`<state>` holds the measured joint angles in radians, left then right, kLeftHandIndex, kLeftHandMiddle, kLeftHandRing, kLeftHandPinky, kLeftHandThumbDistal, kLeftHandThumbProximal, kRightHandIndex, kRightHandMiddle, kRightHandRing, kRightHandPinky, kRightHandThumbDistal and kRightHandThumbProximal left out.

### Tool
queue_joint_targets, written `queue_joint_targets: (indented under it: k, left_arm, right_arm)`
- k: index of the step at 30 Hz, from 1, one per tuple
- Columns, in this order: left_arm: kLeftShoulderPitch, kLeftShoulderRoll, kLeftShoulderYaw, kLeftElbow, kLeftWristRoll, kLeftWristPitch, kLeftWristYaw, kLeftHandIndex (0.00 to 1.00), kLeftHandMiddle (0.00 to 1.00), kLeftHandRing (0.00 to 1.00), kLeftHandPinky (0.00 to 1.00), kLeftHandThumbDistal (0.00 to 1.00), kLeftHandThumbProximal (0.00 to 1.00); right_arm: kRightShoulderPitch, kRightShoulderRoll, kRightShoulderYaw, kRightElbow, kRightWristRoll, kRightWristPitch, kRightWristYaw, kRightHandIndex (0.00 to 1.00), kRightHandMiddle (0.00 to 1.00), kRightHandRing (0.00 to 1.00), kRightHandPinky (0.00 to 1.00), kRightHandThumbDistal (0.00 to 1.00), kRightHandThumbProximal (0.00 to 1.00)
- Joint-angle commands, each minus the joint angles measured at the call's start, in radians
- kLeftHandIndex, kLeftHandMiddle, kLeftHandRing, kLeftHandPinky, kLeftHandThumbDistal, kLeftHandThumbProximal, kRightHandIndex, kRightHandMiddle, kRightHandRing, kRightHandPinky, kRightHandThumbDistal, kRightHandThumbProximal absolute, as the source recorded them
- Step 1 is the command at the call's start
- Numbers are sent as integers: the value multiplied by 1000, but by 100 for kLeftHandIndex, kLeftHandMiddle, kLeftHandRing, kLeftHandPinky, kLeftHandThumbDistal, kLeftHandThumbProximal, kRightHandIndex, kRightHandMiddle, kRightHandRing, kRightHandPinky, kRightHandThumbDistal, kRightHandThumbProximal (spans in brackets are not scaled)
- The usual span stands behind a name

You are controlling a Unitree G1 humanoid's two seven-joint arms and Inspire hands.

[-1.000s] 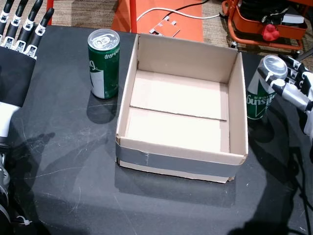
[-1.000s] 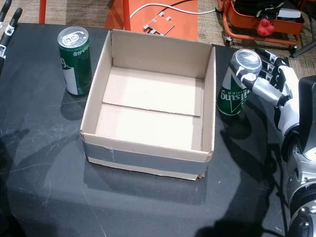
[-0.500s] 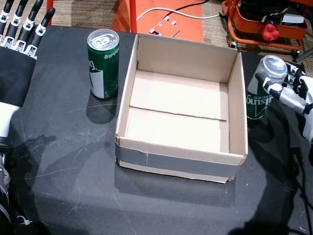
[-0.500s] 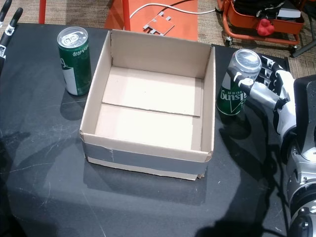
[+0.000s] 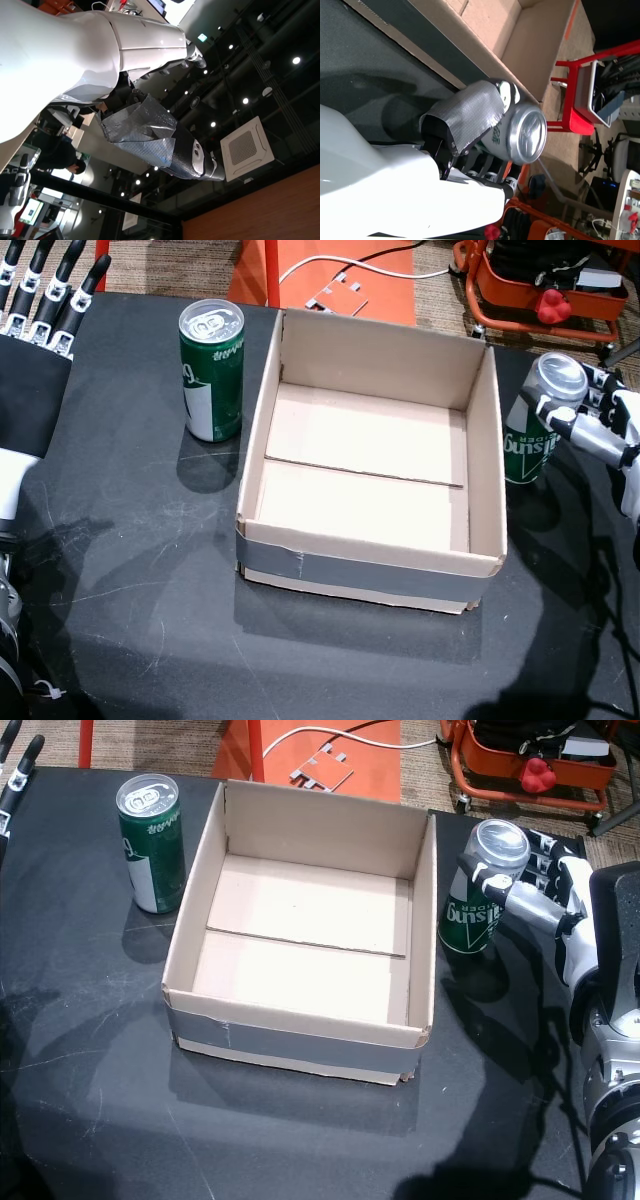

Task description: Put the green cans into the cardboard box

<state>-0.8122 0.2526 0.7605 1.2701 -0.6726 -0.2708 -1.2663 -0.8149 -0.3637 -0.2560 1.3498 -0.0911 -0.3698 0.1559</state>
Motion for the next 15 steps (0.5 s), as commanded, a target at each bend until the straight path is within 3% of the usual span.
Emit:
queue_joint_targets:
  k: [1, 10, 15]
  left_arm:
    - [-5, -9, 2, 1, -7, -15, -8, 90, 97, 100, 100, 99, 33]
    - [-13, -6, 8, 2, -16, 0, -10, 88, 95, 100, 98, 100, 30]
    - [-13, -1, 4, 1, -12, -10, -6, 93, 98, 100, 100, 100, 31]
  right_arm:
    - [-10, -16, 4, 3, -9, -6, -23, 67, 64, 63, 69, 30, 0]
    - [-17, -8, -20, 3, 15, -14, -62, 49, 49, 52, 56, 4, 0]
    - [-18, -6, -36, 2, 24, -15, -68, 44, 45, 50, 54, 3, 0]
